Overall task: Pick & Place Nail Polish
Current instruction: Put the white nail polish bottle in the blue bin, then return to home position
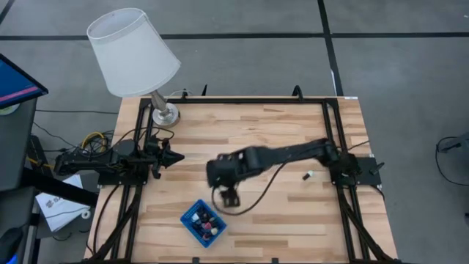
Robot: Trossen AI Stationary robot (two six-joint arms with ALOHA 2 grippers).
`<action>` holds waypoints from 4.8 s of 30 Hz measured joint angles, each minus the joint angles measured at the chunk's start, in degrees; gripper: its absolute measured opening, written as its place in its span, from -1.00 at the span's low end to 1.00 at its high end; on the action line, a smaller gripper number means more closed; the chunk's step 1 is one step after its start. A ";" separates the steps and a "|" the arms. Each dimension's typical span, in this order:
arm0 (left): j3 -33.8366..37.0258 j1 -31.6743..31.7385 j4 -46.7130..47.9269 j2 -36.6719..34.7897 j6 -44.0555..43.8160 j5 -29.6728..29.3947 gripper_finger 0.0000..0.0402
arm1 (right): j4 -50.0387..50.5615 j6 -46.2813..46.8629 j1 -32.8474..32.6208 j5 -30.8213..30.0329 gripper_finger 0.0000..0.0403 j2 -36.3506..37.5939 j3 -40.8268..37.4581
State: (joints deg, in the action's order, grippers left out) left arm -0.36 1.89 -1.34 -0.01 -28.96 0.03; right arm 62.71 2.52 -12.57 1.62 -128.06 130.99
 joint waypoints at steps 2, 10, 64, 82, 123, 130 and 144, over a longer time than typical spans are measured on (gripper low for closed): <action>0.02 0.00 0.00 0.00 0.01 0.00 -1.00 | 6.14 -0.02 1.08 -2.29 0.19 2.37 -0.01; 0.01 0.02 0.00 0.00 0.01 0.00 -1.00 | 14.17 1.33 5.31 -6.72 0.11 17.96 -18.39; 0.00 0.00 0.00 0.00 0.01 0.00 -1.00 | -15.34 94.34 15.01 3.02 -0.50 52.14 -101.69; 0.00 0.00 0.00 0.00 0.01 0.00 -1.00 | -20.75 77.16 14.79 -7.30 -0.51 51.77 -86.28; 0.00 0.00 0.00 0.00 0.01 0.00 -1.00 | -18.52 15.46 -4.54 3.71 0.08 -12.95 3.52; 0.00 0.00 0.00 0.00 0.01 0.00 -1.00 | -15.54 4.52 -3.13 0.29 0.24 0.02 3.49; 0.00 0.00 0.00 0.00 -0.01 0.00 -1.00 | 9.12 -6.10 3.48 -16.32 -0.42 46.12 -1.86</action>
State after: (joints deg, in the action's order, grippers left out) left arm -0.36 1.89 -1.34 -0.01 -28.97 0.03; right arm 71.84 -3.58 -9.09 -14.71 -81.94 129.13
